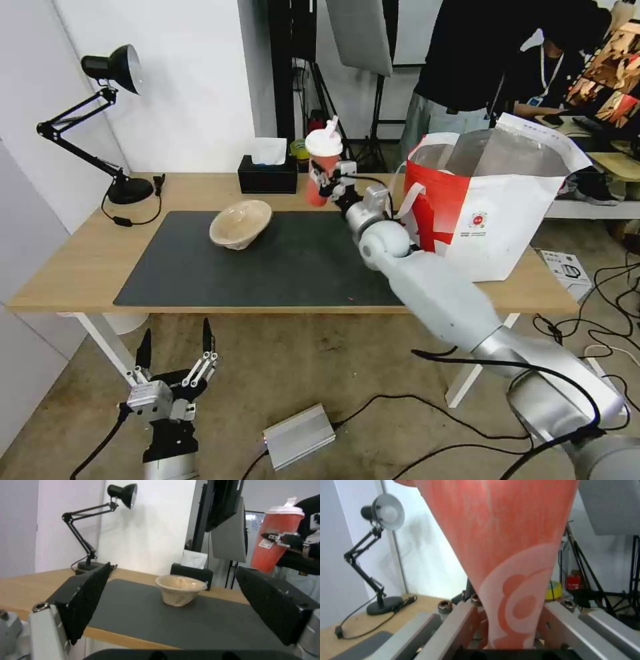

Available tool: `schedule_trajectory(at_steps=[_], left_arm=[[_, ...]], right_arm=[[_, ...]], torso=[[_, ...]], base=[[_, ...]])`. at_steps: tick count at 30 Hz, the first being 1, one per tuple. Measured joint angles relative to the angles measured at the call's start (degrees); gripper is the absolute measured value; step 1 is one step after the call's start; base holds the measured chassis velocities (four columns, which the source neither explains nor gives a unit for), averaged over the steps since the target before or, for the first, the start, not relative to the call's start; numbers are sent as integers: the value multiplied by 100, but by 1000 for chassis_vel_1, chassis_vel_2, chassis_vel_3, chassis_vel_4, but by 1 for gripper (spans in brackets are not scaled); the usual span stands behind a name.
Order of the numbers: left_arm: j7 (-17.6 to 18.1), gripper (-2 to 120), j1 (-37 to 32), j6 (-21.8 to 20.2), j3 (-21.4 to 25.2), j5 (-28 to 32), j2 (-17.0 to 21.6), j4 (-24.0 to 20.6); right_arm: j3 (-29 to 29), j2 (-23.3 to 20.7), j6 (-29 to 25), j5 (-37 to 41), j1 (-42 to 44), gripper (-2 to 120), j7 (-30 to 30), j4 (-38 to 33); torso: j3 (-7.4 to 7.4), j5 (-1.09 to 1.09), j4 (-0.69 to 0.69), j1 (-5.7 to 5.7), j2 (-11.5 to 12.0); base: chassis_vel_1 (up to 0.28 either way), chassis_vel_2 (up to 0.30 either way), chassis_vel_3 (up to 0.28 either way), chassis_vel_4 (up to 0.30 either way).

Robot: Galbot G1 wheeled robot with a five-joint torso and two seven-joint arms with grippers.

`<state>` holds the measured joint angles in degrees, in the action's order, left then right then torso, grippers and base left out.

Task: Pick up the trash from the table and place it into the takeout bag.

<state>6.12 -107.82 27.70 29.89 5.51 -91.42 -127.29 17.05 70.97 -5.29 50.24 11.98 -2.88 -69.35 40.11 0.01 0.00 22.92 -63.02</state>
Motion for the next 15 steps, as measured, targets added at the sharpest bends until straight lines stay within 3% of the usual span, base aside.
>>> schedule_trajectory(at_steps=[15], left_arm=[[5,100,100,63,-44,44,1,83]], right_arm=[[23,-642,296,475,-108,6,-190,-771]], torso=[[0,0,0,0,0]], base=[[0,0,0,0]])
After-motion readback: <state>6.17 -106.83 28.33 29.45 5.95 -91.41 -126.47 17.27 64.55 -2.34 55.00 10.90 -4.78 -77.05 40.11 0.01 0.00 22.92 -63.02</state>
